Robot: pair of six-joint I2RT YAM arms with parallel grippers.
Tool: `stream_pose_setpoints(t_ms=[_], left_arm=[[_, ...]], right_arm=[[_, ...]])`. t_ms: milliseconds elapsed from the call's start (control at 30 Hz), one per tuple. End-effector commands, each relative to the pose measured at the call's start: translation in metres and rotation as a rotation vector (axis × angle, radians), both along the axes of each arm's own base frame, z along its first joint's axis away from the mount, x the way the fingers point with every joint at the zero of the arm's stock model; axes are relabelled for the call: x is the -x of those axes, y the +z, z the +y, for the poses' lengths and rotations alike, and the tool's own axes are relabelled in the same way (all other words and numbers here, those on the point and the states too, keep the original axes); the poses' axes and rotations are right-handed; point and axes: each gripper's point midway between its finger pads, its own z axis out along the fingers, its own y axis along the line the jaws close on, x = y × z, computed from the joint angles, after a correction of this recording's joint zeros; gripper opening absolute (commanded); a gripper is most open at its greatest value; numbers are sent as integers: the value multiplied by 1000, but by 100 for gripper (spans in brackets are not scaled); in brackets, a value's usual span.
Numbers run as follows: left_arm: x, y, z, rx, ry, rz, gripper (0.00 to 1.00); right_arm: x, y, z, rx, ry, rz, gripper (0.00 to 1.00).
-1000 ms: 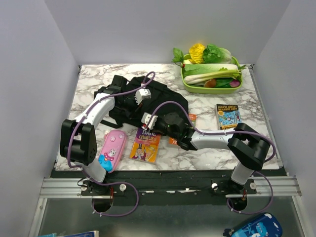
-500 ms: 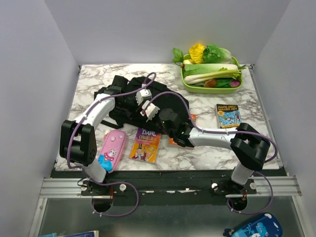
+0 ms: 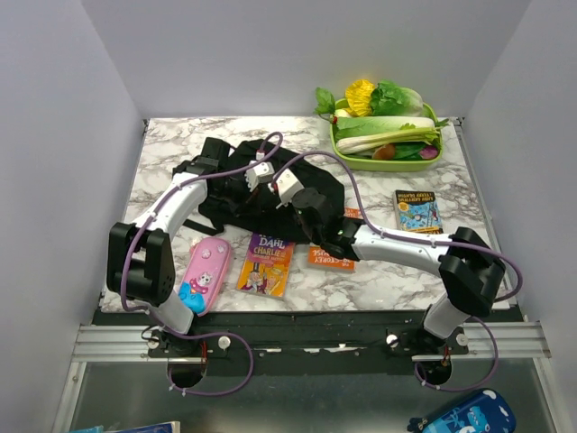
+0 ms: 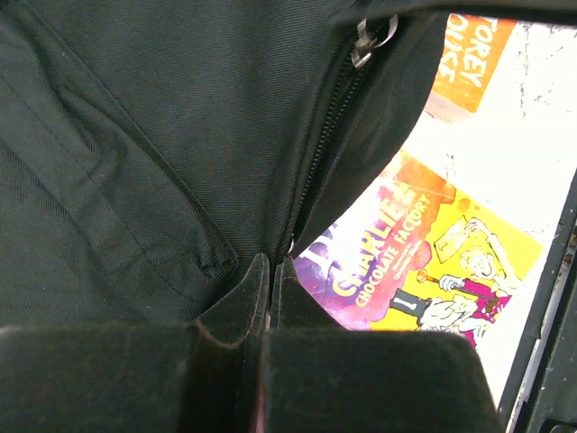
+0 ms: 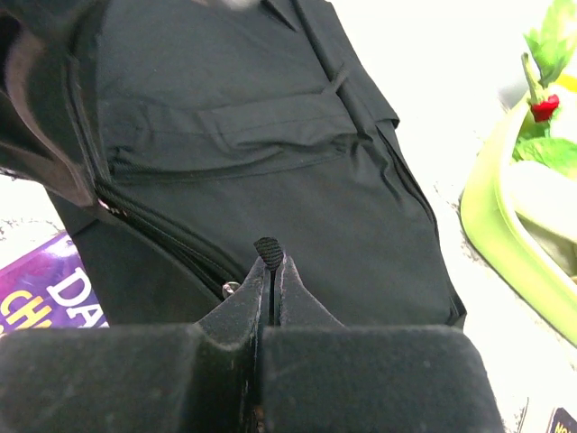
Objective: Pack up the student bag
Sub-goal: Unzip the student bag at the center of the board.
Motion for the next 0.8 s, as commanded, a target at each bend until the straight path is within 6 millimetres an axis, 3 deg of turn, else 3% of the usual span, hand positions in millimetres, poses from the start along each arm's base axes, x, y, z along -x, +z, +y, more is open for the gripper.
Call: stream_pose_setpoints(t_ms=[0, 200, 400, 533, 667, 700, 767], left_arm=[[-19, 6, 32, -46, 100, -60, 0], [-45, 9, 67, -61, 170, -96, 0], [-41, 3, 73, -89, 160, -106, 0], [-41, -2, 81, -118, 175, -124, 4], [-36, 11, 75, -83, 182, -89, 31], [-36, 28, 65, -24, 163, -93, 47], [-26, 47, 51, 33, 144, -60, 59]], right_arm=[[-1, -4, -42, 33, -129, 23, 1], [7, -14, -51, 59, -120, 49, 1], [5, -24, -55, 72, -143, 58, 1], [-9, -22, -67, 56, -186, 35, 1], [-13, -16, -61, 12, -153, 37, 1], [-12, -15, -58, -2, -139, 42, 1], [-6, -15, -46, -52, -84, 72, 1]])
